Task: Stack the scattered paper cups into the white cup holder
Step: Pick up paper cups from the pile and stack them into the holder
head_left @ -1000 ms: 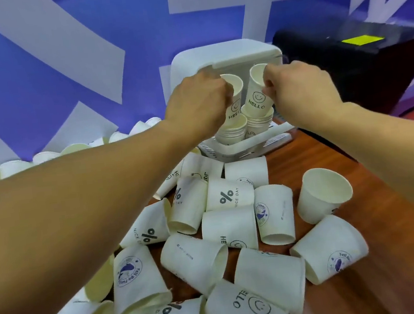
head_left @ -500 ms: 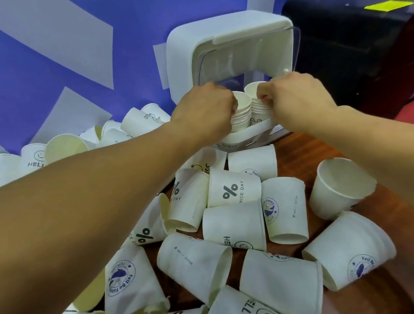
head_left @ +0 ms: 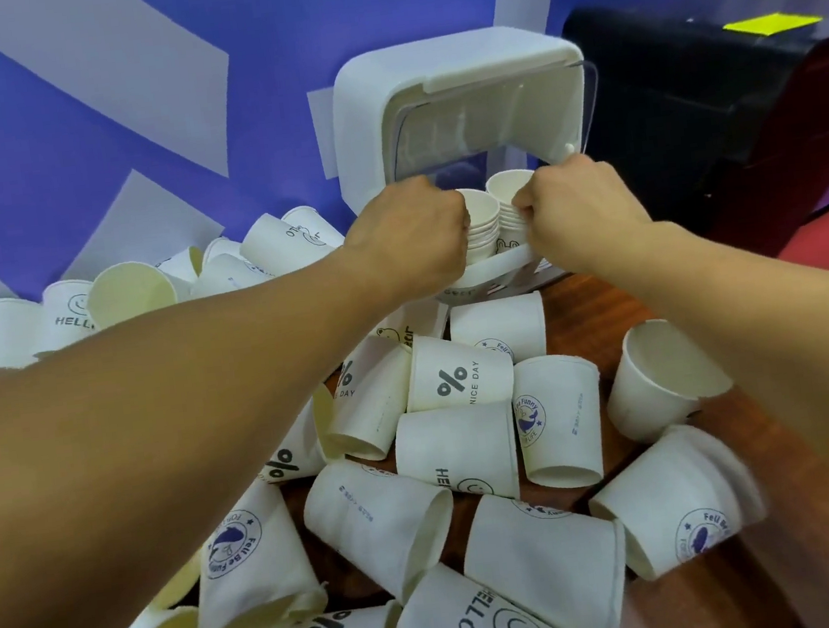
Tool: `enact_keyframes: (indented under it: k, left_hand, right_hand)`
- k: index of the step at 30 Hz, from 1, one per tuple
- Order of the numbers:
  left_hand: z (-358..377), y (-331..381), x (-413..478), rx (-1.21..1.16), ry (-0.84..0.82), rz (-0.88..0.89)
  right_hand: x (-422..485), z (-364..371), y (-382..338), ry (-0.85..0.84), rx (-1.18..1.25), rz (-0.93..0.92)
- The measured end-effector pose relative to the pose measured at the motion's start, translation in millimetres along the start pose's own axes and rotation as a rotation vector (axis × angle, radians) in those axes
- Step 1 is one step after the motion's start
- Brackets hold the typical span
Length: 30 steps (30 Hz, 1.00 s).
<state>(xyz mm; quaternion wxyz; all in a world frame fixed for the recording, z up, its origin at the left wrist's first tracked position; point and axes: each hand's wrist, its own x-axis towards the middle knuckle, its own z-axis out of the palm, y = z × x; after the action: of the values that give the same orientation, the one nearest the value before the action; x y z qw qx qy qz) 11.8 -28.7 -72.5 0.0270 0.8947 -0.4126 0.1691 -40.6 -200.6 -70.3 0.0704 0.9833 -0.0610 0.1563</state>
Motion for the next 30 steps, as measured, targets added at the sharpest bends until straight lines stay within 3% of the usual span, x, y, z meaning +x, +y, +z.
enact_keyframes:
  k: [3,7,16,24,30]
  left_hand:
    - [-5.1,0.7,-7.4,-0.011,-0.049,0.020]
    - [-23.6,-9.3,-40.3,-0.040,0.006,0.045]
    - [-93.6,-88.3,-171.2,0.113,0.000,-0.251]
    - [-124.9,-171.3,-265.8,0.153,-0.080,-0.521]
    - [-117.5,-196.1,-272.4,0.186,-0.114,-0.520]
  right_hand:
    - [-6.8,-3.1,-9.9,0.001,-0.012,0.027]
    - [-24.4,-19.4,-36.3,0.185,0.016,0.008]
    - [-34.1,-76.7,-155.7,0.320,0.190,-0.222]
    - [-31.2,-87.7,-247.3,0.231,0.302,-0.309]
    - [-21.3,-70.2,-266.6,0.079,0.312,-0.267]
